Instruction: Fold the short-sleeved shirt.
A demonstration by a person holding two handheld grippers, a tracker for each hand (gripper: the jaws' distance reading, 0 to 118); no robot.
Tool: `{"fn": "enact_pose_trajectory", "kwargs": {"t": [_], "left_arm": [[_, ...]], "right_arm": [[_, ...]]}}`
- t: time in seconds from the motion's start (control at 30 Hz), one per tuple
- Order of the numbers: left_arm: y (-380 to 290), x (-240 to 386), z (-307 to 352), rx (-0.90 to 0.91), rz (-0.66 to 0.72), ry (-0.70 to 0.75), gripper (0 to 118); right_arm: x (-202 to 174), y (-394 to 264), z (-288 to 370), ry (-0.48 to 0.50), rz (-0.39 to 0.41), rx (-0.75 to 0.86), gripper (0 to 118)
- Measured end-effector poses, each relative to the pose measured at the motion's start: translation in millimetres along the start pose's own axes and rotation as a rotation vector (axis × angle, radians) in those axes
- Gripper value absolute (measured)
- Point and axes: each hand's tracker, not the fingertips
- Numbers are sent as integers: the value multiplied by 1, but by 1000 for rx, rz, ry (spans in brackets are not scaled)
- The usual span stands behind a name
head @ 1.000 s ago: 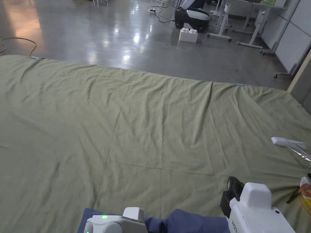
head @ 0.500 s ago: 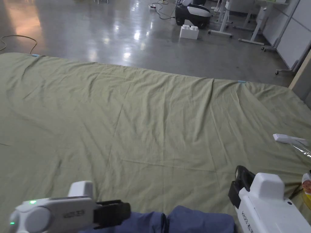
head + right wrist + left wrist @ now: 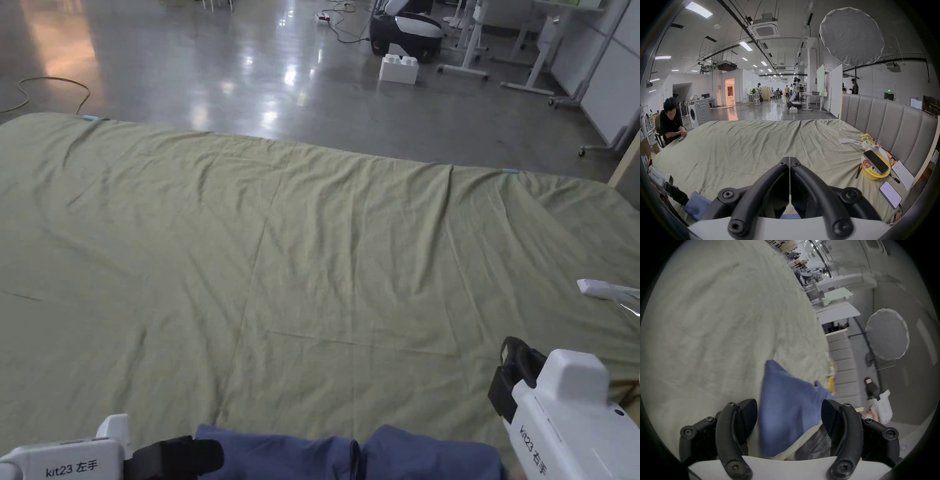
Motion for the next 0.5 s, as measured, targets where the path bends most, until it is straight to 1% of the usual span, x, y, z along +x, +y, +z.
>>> {"fn": "enact_pose_trajectory", "kwargs": {"t": [0.03, 0.1, 0.13, 0.17, 0.2, 0.23, 0.27, 0.3, 0.33, 0.43, 0.5], "left_arm": [[-1, -4, -4, 5, 12, -39, 82], [-7, -2, -15, -1, 41, -57, 79], [-10, 2, -19, 1, 29, -51, 71], [-11, 5, -21, 5, 24, -55, 56], [-11, 7, -23, 6, -3, -29, 33], [-13, 8, -28, -10, -26, 10, 33], [-14, 10, -32, -29, -45, 76, 24], [-15, 10, -33, -43, -62, 101, 18], [-16, 10, -31, -37, -72, 106, 18], [-9, 20, -22, -12, -55, 46, 15], [-3, 24, -13, 0, -83, 30, 14]], "right_arm": [[0, 0, 1, 0, -1, -2, 1], [-1, -1, 1, -3, -4, -5, 1], [-1, -2, 2, -4, -4, -7, 1], [-1, -3, 2, -6, -5, -9, 1], [-1, -3, 3, -7, -7, -11, 1], [-1, -4, 3, -7, -7, -13, 1], [-1, -4, 3, -8, -6, -15, 1], [-1, -5, 4, -10, -6, -18, 1], [0, -5, 4, -10, -6, -19, 1], [1, -6, 5, -14, -8, -23, 1], [2, -6, 6, -16, -10, -23, 1]]}}
